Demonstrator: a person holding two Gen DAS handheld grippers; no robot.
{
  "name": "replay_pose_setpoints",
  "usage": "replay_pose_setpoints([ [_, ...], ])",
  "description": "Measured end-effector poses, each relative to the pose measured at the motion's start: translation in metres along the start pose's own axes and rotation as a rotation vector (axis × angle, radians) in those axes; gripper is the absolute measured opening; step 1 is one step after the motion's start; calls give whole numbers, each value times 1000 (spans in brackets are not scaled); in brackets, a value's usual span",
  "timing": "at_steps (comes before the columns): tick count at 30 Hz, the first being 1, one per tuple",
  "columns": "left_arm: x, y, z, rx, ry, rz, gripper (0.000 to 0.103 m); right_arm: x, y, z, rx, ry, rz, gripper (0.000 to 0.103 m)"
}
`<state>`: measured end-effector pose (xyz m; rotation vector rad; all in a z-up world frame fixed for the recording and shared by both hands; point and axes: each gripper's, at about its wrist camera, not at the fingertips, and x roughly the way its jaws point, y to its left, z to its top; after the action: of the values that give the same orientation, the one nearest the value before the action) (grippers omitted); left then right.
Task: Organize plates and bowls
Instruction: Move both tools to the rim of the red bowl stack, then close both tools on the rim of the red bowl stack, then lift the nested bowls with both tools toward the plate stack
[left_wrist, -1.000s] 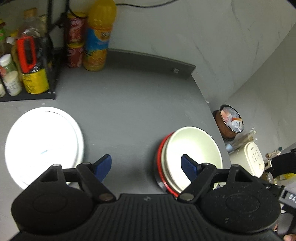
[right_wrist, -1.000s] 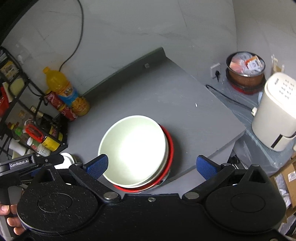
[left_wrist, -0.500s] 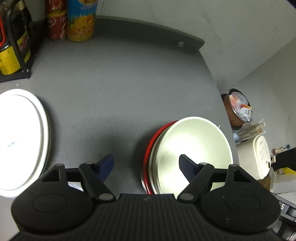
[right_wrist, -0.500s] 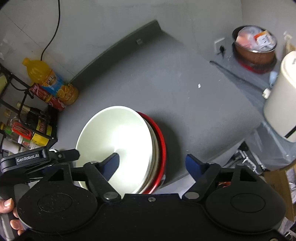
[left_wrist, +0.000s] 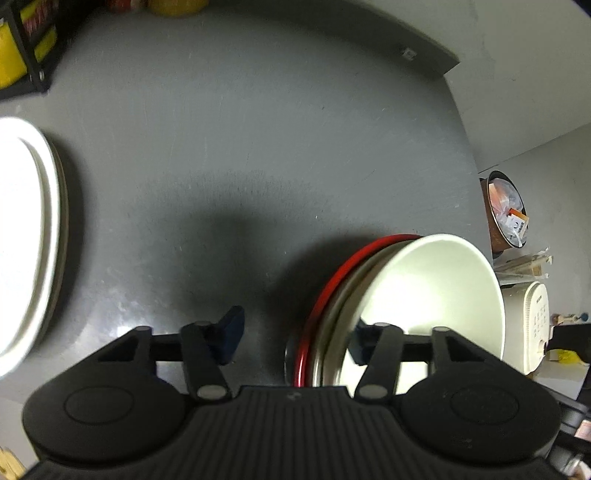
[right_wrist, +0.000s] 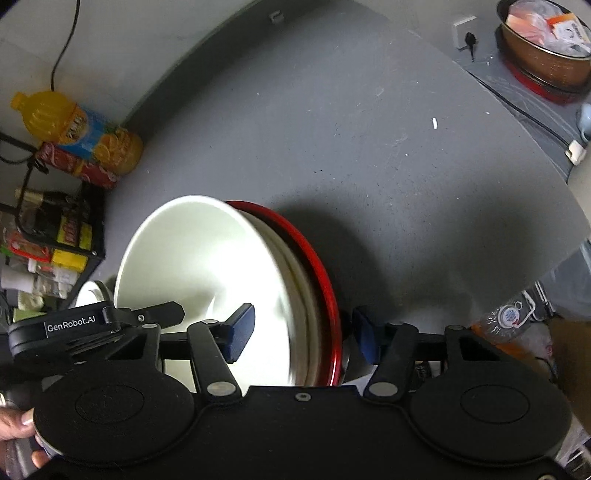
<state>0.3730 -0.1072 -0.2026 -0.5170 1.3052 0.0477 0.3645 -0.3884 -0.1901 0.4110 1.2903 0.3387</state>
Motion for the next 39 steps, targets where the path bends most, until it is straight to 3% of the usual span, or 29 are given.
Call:
replay_pose_setpoints([
  [5, 6, 0, 0, -11, 22, -34, 35, 12, -2, -2, -8, 31, -29, 41],
  [8, 10, -1, -2, -15, 39, -49, 29, 12, -7, -2, 2, 26, -18, 40],
  [14, 9, 1, -1, -30, 34, -63, 28, 8, -7, -4, -23, 14, -15, 36],
  [24, -15, 11, 6, -26, -42, -66, 28, 6, 9, -4, -43, 10, 22, 33],
  [39, -74, 55, 18, -103, -171, -100, 28, 2, 75, 4, -172, -2, 92, 33],
])
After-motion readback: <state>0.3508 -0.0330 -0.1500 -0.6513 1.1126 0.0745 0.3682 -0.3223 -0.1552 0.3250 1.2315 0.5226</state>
